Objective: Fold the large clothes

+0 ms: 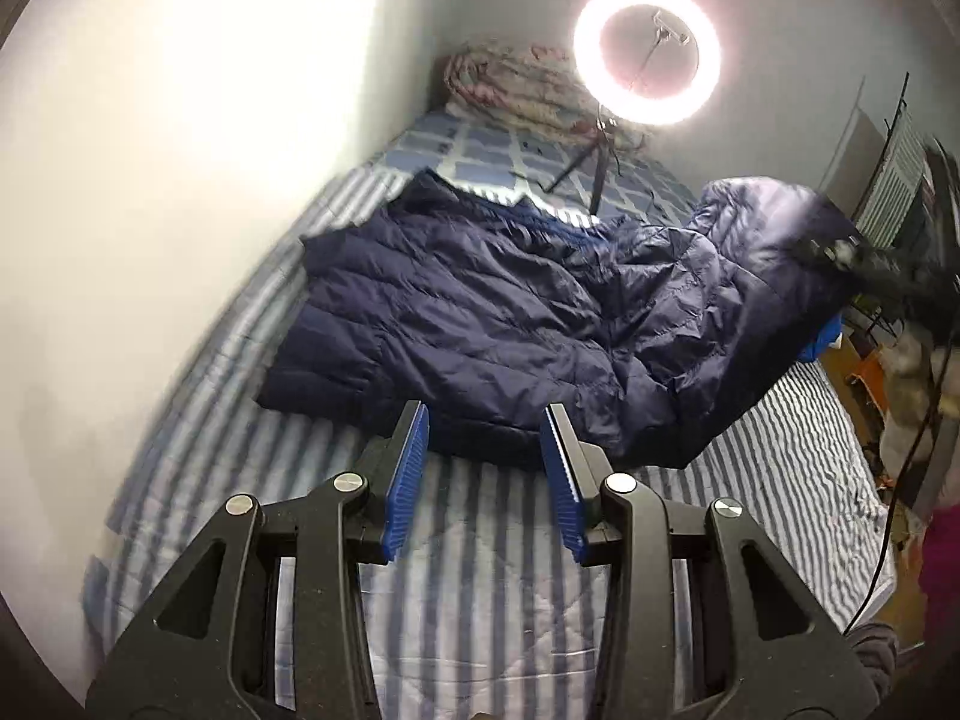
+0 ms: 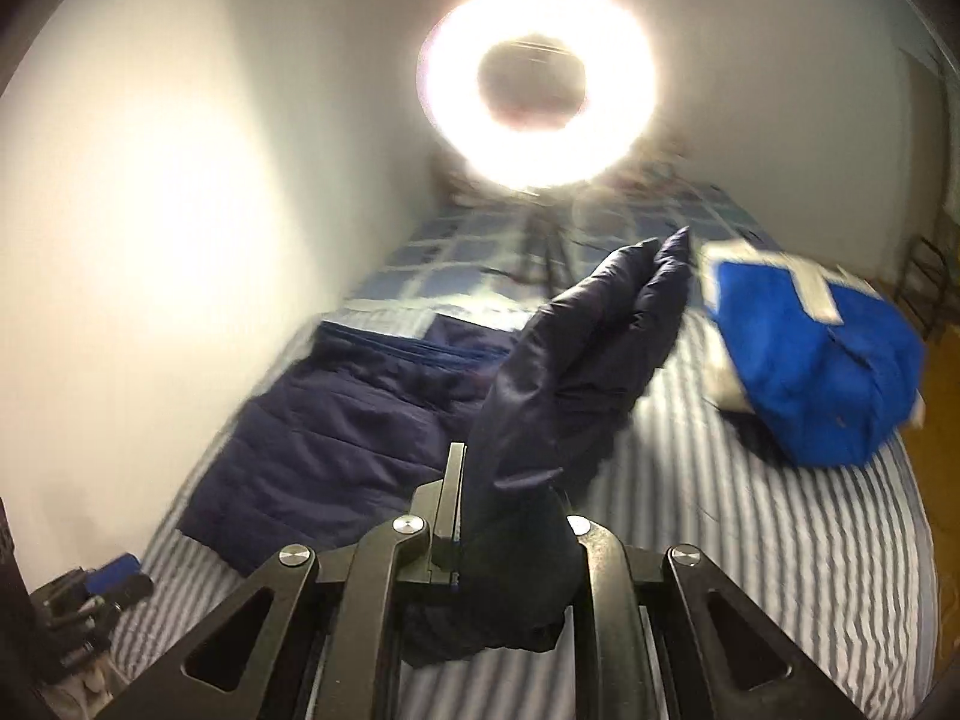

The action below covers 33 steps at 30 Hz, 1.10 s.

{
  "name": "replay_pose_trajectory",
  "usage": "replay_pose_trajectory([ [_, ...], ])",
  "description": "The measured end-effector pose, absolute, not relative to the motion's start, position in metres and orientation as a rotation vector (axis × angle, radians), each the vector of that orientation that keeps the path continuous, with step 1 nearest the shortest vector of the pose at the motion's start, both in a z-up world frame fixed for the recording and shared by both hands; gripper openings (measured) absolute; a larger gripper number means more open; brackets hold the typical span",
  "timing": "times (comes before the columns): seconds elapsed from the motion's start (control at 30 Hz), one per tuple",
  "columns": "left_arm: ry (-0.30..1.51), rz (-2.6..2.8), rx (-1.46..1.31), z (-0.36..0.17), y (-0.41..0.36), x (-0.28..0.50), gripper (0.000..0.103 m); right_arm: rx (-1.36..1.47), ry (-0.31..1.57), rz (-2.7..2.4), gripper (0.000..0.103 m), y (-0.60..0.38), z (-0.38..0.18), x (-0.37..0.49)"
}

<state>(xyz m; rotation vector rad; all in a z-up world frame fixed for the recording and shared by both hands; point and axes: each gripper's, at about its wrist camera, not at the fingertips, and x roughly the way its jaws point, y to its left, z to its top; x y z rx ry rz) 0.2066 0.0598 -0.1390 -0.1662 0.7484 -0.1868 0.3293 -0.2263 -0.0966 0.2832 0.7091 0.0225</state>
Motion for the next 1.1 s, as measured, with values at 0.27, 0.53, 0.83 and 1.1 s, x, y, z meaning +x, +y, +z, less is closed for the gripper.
replay_pose_trajectory([
  [0.27,0.692,-0.123,-0.231,-0.121,0.108,0.182,0.039,0.165,0.691,0.204,0.011,-0.115,-0.082,0.388],
  [0.53,0.686,-0.055,-0.263,-0.119,0.144,0.164,0.039,0.088,0.78,0.39,0.011,0.013,-0.132,0.45],
  [0.83,0.635,0.008,-0.206,-0.115,0.151,0.17,0.039,0.048,0.926,0.498,0.011,0.099,-0.211,0.481],
  [1.1,0.617,0.03,-0.222,-0.114,0.154,0.182,0.039,0.211,0.858,0.705,0.037,0.04,-0.183,0.453],
])
